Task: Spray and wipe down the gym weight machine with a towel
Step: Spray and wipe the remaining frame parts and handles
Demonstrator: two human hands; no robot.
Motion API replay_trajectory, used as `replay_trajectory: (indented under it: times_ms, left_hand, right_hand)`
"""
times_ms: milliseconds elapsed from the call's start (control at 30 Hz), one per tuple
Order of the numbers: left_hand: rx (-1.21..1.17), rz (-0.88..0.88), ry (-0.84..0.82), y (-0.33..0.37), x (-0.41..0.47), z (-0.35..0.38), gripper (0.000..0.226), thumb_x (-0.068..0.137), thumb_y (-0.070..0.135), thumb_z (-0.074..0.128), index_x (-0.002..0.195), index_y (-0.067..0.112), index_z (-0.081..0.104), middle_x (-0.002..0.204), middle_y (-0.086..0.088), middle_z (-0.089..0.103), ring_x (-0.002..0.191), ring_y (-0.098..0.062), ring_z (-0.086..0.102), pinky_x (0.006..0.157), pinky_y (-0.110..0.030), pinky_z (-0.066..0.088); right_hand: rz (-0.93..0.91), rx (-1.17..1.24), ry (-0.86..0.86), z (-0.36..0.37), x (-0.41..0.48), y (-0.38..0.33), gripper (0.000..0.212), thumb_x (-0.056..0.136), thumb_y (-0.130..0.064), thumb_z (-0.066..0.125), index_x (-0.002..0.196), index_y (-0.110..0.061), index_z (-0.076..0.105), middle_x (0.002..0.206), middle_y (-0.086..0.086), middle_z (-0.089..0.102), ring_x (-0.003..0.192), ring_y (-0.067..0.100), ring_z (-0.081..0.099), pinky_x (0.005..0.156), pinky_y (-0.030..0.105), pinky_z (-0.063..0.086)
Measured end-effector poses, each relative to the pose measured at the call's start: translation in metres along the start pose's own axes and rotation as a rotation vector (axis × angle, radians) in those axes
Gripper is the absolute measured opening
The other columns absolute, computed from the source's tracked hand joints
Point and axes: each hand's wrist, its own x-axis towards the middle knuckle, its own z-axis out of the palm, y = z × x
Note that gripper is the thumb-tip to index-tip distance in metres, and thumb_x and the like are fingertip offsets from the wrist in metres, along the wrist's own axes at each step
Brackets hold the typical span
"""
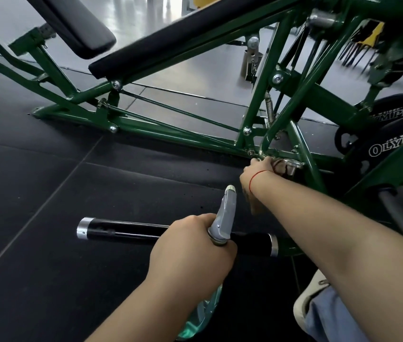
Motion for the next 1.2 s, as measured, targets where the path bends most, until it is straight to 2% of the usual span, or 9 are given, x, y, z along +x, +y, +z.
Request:
replay_trajectory:
  times_ms: [233, 433, 533, 633, 733, 867, 933, 1033, 1200]
  left_hand:
    - [-0.056, 0.006, -0.019, 0.0, -0.002, -0.002, 0.031, 0.082, 0.035, 0.061, 0.064, 0.057, 0.049, 0.051, 0.022, 0.05, 0.051, -0.013, 0.043, 0.049, -0.024, 0.03]
    - [-0.138, 0.045, -0.001, 0.005, -0.011, -0.008, 0.026, 0.081, 0.032, 0.065, 0.063, 0.048, 0.058, 0.046, 0.017, 0.051, 0.05, -0.015, 0.045, 0.051, -0.026, 0.035]
    - [-0.177, 0.051, 0.026, 0.008, -0.02, -0.015, 0.013, 0.082, 0.03, 0.068, 0.07, 0.033, 0.065, 0.047, 0.014, 0.052, 0.052, -0.017, 0.048, 0.055, -0.029, 0.039]
    - [-0.183, 0.06, 0.05, 0.007, -0.027, -0.024, 0.03, 0.081, 0.028, 0.069, 0.055, 0.038, 0.058, 0.043, 0.015, 0.047, 0.054, -0.017, 0.046, 0.056, -0.03, 0.035]
    - [-0.204, 0.047, 0.095, 0.001, -0.035, -0.036, 0.023, 0.08, 0.028, 0.07, 0.06, 0.023, 0.059, 0.047, 0.011, 0.048, 0.056, -0.019, 0.048, 0.059, -0.032, 0.038]
    - [-0.198, 0.045, 0.137, -0.012, -0.047, -0.05, 0.016, 0.08, 0.027, 0.069, 0.076, 0.012, 0.065, 0.055, 0.005, 0.053, 0.058, -0.021, 0.051, 0.061, -0.037, 0.043]
    - [-0.184, 0.036, 0.146, -0.019, -0.051, -0.055, 0.015, 0.081, 0.027, 0.069, 0.075, 0.013, 0.065, 0.056, 0.005, 0.053, 0.058, -0.02, 0.051, 0.061, -0.036, 0.042]
    - [-0.147, 0.008, 0.16, -0.032, -0.063, -0.066, 0.023, 0.081, 0.028, 0.069, 0.064, 0.019, 0.056, 0.051, 0.008, 0.049, 0.055, -0.019, 0.048, 0.059, -0.032, 0.039]
    - [-0.1, -0.013, 0.188, -0.046, -0.083, -0.087, 0.016, 0.079, 0.031, 0.066, 0.071, 0.018, 0.063, 0.053, 0.008, 0.053, 0.055, -0.02, 0.05, 0.058, -0.029, 0.039]
  right_hand:
    - [-0.131, -0.023, -0.066, -0.015, -0.042, -0.018, 0.054, 0.097, -0.05, 0.056, 0.144, -0.024, 0.047, 0.152, 0.005, 0.045, 0.143, 0.033, 0.036, 0.113, 0.059, 0.025]
    - [-0.157, 0.169, 0.131, -0.015, -0.102, 0.001, 0.033, 0.094, -0.031, 0.053, 0.125, -0.026, 0.062, 0.128, 0.002, 0.058, 0.119, 0.03, 0.055, 0.087, 0.045, 0.044]
    - [-0.107, 0.342, 0.244, -0.012, -0.132, 0.019, 0.035, 0.095, -0.03, 0.049, 0.124, -0.041, 0.064, 0.123, 0.001, 0.054, 0.118, 0.03, 0.051, 0.095, 0.049, 0.046]
    - [-0.045, 0.532, 0.373, -0.006, -0.165, 0.035, 0.038, 0.096, -0.03, 0.05, 0.127, -0.05, 0.06, 0.122, 0.002, 0.051, 0.12, 0.03, 0.049, 0.098, 0.047, 0.045]
    - [0.051, 0.75, 0.448, 0.0, -0.196, 0.041, 0.033, 0.092, -0.033, 0.053, 0.122, -0.041, 0.064, 0.116, 0.003, 0.051, 0.115, 0.03, 0.053, 0.095, 0.043, 0.049]
    - [0.116, 1.043, 0.368, 0.007, -0.23, 0.016, 0.019, 0.082, -0.039, 0.056, 0.095, -0.031, 0.067, 0.111, 0.004, 0.059, 0.107, 0.031, 0.058, 0.09, 0.041, 0.053]
    - [0.139, 1.066, 0.342, 0.016, -0.237, -0.012, 0.027, 0.084, -0.039, 0.055, 0.105, -0.029, 0.068, 0.118, 0.004, 0.061, 0.117, 0.032, 0.052, 0.096, 0.04, 0.05]
    - [0.261, 0.993, 0.462, 0.023, -0.253, -0.057, 0.039, 0.093, -0.035, 0.053, 0.131, -0.029, 0.056, 0.138, -0.001, 0.047, 0.13, 0.031, 0.035, 0.098, 0.043, 0.043]
    - [0.259, 1.06, 0.481, 0.013, -0.273, -0.084, 0.049, 0.093, -0.018, 0.047, 0.139, -0.036, 0.051, 0.145, 0.001, 0.037, 0.132, 0.031, 0.03, 0.099, 0.045, 0.042]
